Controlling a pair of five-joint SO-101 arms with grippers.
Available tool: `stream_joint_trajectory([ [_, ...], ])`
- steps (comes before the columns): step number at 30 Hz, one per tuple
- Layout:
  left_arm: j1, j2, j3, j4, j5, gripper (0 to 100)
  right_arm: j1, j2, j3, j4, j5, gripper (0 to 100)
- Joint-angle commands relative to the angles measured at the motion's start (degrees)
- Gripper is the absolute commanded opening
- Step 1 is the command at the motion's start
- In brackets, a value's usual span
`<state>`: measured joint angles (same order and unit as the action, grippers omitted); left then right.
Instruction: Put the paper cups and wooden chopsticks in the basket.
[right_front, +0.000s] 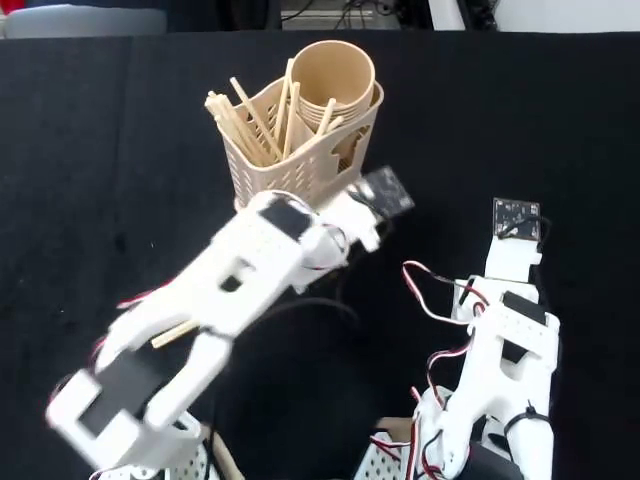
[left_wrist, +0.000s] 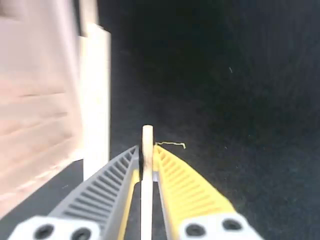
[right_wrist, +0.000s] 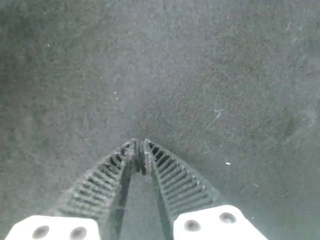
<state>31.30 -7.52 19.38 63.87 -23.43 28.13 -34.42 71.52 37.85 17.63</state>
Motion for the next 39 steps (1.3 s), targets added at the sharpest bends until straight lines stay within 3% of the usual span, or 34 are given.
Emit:
stream_joint_trajectory([
  [1, -2.9, -19.0, 0.0, 0.2, 4.2, 3, 1.1, 0.0, -3.2, -1.2, -0.4, 2.2],
  [10, -7.3, -41.5, -7.8, -7.9, 6.4, 3, 1.1, 0.1, -3.2, -1.2, -0.4, 2.2],
  [16, -7.8, -42.5, -18.0, -14.2, 7.1, 3, 1.1, 0.1, -3.2, -1.2, -0.4, 2.2],
  [24, -8.0, -40.2, -24.7, -31.7, 18.3, 3, 1.1, 0.3, -3.2, -1.2, -0.4, 2.2],
  [33, -20.4, -31.8, -8.0, -49.4, 26.0, 3, 0.9, 0.2, -3.2, -1.2, -0.4, 2.2],
  [39, -20.9, -29.7, 3.6, -56.6, 29.1, 3, 0.7, 0.2, -3.2, -1.2, -0.4, 2.2],
])
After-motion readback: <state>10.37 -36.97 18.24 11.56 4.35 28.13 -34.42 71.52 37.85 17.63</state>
